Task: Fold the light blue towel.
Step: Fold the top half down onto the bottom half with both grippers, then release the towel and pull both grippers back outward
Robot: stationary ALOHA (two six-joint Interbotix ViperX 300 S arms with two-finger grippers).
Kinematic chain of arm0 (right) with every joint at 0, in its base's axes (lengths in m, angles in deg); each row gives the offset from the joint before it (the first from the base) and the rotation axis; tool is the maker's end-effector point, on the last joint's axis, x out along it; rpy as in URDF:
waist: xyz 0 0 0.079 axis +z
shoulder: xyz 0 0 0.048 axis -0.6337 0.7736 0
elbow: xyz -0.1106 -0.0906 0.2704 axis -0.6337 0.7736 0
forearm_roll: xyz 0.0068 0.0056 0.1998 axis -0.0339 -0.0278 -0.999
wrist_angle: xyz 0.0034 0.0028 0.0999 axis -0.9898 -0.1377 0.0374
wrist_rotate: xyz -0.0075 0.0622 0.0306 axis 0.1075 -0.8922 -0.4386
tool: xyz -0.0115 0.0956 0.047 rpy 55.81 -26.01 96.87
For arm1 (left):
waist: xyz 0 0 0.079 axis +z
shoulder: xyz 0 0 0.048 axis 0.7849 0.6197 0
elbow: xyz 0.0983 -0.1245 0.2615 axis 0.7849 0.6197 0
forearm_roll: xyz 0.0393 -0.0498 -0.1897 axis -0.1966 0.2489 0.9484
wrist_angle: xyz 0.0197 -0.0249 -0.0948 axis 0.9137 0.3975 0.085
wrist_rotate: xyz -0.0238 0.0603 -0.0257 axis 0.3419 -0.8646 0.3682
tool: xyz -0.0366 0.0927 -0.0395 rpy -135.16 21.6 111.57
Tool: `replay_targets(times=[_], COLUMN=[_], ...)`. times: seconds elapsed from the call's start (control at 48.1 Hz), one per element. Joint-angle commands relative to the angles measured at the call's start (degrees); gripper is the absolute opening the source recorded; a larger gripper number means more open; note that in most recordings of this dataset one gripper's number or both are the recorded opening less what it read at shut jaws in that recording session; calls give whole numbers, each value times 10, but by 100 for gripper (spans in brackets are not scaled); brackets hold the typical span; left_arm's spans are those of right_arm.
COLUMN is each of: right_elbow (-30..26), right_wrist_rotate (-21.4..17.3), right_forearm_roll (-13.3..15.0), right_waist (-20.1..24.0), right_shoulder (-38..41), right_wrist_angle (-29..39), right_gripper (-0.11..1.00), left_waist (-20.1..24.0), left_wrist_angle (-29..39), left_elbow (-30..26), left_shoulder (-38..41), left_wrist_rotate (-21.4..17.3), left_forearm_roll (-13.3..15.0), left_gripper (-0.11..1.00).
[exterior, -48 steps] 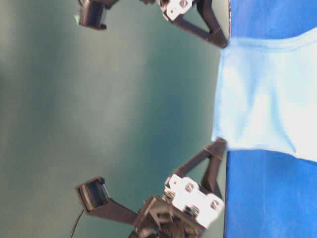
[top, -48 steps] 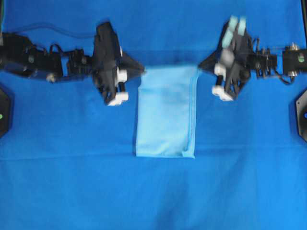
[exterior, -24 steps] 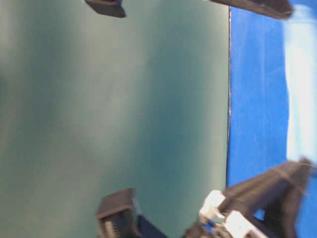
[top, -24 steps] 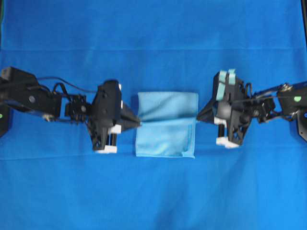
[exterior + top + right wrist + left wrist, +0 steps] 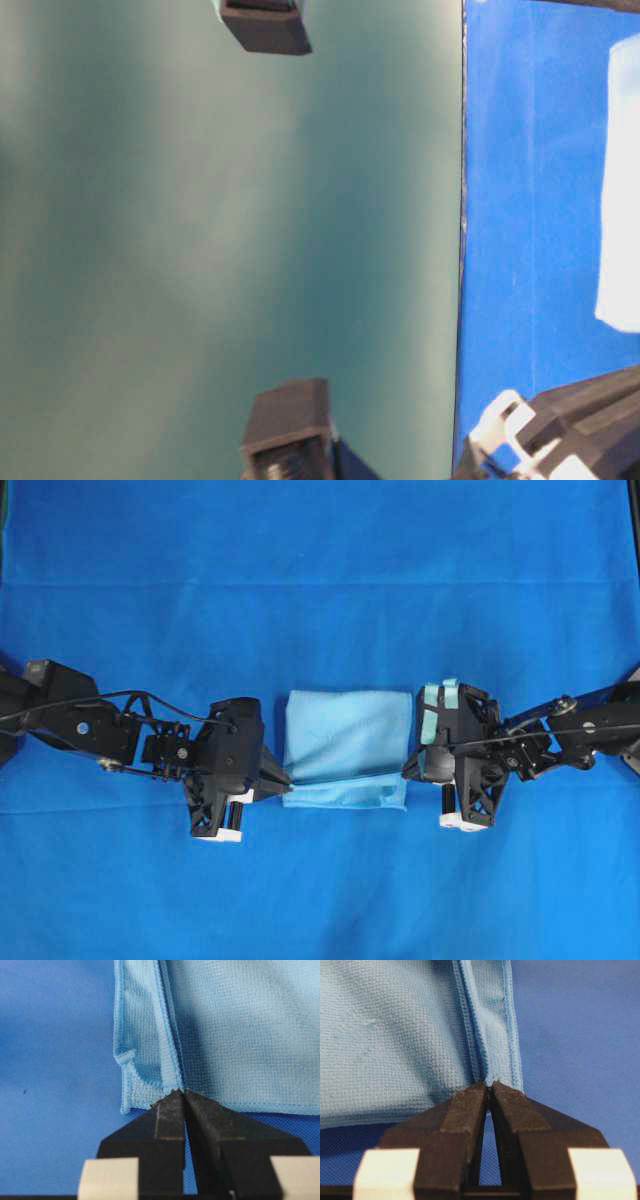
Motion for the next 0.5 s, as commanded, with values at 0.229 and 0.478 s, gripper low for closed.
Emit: replay_targets(times=[0.229,0.478], right_elbow=[-14,-25], right_wrist_rotate=[-1,-1], right_forearm_roll=[-22,-25], right_waist=[3,14], right_shoulder=[9,14], right_wrist_angle=[-4,-11], right_gripper=[2,29], left_waist=[4,4], left_wrist_angle=[-20,-19], left_elbow=[-17,-17], left_shoulder=[18,15], left_wrist_rotate=[0,0], left_forearm_roll=[1,0], left_gripper=[7,50])
